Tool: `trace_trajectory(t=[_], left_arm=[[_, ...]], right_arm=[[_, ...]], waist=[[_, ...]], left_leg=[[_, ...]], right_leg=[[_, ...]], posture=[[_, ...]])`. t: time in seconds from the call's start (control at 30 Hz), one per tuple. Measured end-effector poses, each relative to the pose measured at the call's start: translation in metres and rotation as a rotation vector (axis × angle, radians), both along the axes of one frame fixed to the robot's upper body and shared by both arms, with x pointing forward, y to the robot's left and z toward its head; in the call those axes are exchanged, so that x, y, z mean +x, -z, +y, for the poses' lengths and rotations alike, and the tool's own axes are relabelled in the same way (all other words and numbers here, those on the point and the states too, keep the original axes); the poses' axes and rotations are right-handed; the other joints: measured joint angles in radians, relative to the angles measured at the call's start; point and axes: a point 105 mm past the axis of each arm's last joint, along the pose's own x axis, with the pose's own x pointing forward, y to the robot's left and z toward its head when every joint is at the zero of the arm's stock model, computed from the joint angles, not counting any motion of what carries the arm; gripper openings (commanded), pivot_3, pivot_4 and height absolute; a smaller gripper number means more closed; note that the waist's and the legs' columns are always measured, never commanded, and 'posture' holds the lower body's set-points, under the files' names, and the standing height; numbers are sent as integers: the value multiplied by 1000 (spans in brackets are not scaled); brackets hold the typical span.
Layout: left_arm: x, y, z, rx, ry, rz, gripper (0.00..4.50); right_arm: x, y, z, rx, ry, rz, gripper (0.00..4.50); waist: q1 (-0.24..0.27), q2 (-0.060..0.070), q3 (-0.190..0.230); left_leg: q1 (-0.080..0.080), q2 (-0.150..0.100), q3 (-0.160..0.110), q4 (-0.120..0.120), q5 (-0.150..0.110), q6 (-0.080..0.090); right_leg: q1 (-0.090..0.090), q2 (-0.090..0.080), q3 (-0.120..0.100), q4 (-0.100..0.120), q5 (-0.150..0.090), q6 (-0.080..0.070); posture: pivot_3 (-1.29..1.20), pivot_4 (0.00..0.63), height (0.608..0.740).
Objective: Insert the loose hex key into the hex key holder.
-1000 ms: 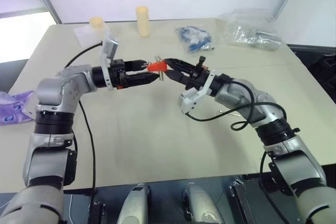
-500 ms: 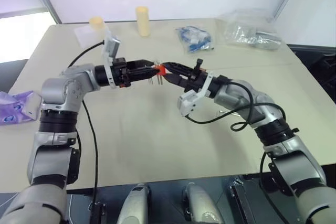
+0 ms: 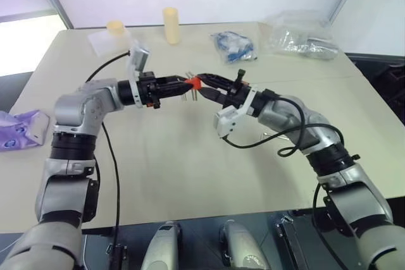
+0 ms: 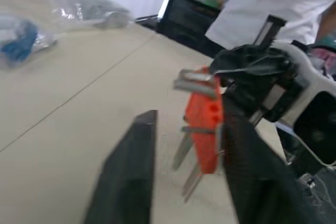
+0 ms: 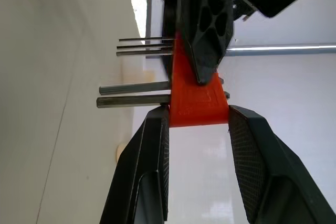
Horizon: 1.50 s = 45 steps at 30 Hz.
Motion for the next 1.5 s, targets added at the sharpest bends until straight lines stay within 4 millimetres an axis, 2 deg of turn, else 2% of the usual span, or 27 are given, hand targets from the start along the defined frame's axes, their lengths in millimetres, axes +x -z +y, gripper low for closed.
trace_trajectory(t=[0.03, 0.5, 0.77, 0.87, 0.9, 1.37, 1.43, 1.5], left_arm=[[1, 1, 0, 9, -7, -3, 3553], [4, 3, -9, -16, -20, -22, 3553], [7, -2, -5, -50, -54, -30, 3553], [7, -2, -5, -52, -57, -30, 4441], [7, -2, -5, -52, -58, -30, 4482], [8, -2, -5, -44, -73, -36, 4482], [8, -2, -5, -44, -73, -36, 3955], [8, -2, -5, -44, -73, -36, 3180]], right_arm=[[0, 0, 1, 5, -2, 2, 1069], [1, -1, 2, 19, 3, 15, 1069], [1, -1, 1, 22, 7, 24, 1069], [1, -2, 2, 22, 6, 24, 1069], [1, -2, 2, 23, 5, 23, 1069], [0, -4, 2, 32, 6, 30, 1069], [0, -4, 2, 33, 6, 30, 1069], [0, -4, 2, 33, 6, 30, 1069]], waist=[[0, 0, 0], [0, 0, 0], [0, 0, 0], [0, 0, 0], [0, 0, 0], [0, 0, 0], [0, 0, 0], [0, 0, 0]], left_leg=[[0, 0, 0, 0, 0, 0], [0, 0, 0, 0, 0, 0], [0, 0, 0, 0, 0, 0], [0, 0, 0, 0, 0, 0], [0, 0, 0, 0, 0, 0], [0, 0, 0, 0, 0, 0], [0, 0, 0, 0, 0, 0], [0, 0, 0, 0, 0, 0]], right_leg=[[0, 0, 0, 0, 0, 0], [0, 0, 0, 0, 0, 0], [0, 0, 0, 0, 0, 0], [0, 0, 0, 0, 0, 0], [0, 0, 0, 0, 0, 0], [0, 0, 0, 0, 0, 0], [0, 0, 0, 0, 0, 0], [0, 0, 0, 0, 0, 0]], posture=[[0, 150, 740], [0, 150, 740], [0, 150, 740], [0, 150, 740], [0, 150, 740], [0, 150, 740], [0, 150, 740], [0, 150, 740]])
